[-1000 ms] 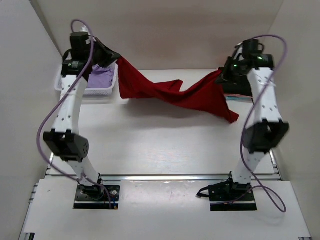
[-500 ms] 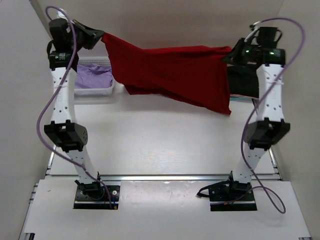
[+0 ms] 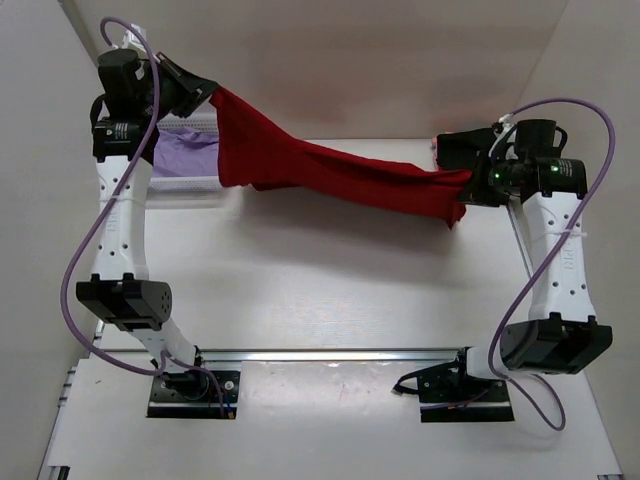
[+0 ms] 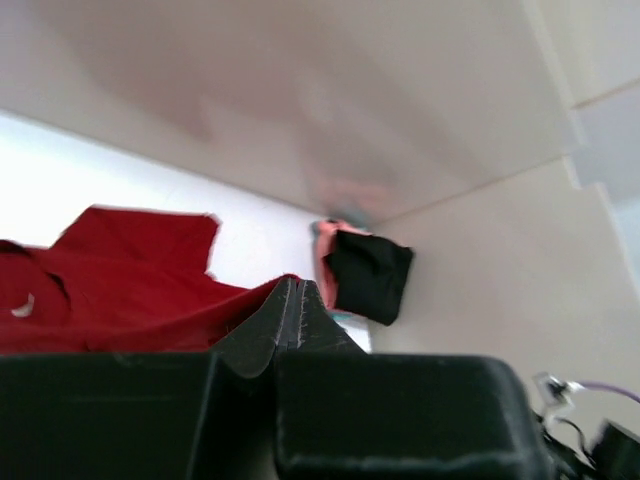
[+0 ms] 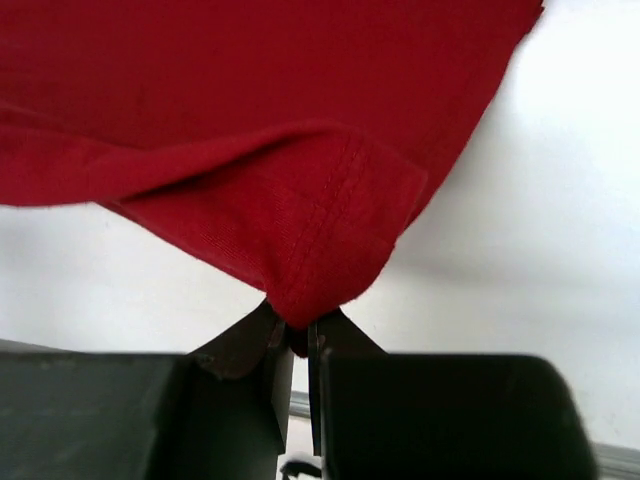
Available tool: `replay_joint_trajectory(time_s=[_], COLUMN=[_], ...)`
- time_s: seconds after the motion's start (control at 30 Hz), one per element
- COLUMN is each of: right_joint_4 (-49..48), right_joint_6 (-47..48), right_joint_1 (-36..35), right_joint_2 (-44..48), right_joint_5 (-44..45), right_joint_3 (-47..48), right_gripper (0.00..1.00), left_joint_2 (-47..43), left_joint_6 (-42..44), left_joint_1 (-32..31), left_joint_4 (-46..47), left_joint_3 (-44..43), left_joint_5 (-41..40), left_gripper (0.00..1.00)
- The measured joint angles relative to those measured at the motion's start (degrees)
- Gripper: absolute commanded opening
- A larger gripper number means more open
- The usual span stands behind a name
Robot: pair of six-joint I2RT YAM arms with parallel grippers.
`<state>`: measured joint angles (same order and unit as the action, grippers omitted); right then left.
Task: Fold and stack the t-shirts
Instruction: Flatten out the tshirt
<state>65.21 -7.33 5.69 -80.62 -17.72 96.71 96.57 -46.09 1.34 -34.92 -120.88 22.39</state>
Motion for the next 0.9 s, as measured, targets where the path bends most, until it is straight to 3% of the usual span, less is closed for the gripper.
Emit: replay_joint_trajectory(time_s=[0.13,0.33,0.4,0.53,0.73,0.9], right_joint_4=[2.1,5.0,4.3,3.3,2.6,4.6], right_joint_6=[1.5,0.8,1.4,5.4,10.8,13.7], right_joint_1=[-3.0,-12.6,-13.2,-9.6,-1.7,-8.7], right_joint_2=[-0.5,-13.1,-14.3,-10.2,3.4,5.8], right_joint_5=[6.0,29.9,33.4,29.0,12.0,2.4], right_joint_3=[1.7,18.3,20.2,15.1,-7.3,-22.8], right_gripper=[0.00,0.00,0.00,0.00,0.00,0.00], left_joint_2=[1.9,6.3,7.0,6.6,6.4,4.4], left_joint_6=[1.3,2.7,3.0,3.5,3.8,5.4], left_joint_1=[0.2,-0.5,-0.6,-0.5,-0.6,-0.7], left_joint_4=[-4.2,-7.5,-7.9,-8.0,-8.0,-7.8], left_joint_3=[-0.4,-5.2,-6.8,-7.1,-6.9,-2.5], left_joint_5=[-2.5,-6.7,-7.1,-7.5,-7.3,-7.7], left_gripper=[0.00,0.00,0.00,0.00,0.00,0.00])
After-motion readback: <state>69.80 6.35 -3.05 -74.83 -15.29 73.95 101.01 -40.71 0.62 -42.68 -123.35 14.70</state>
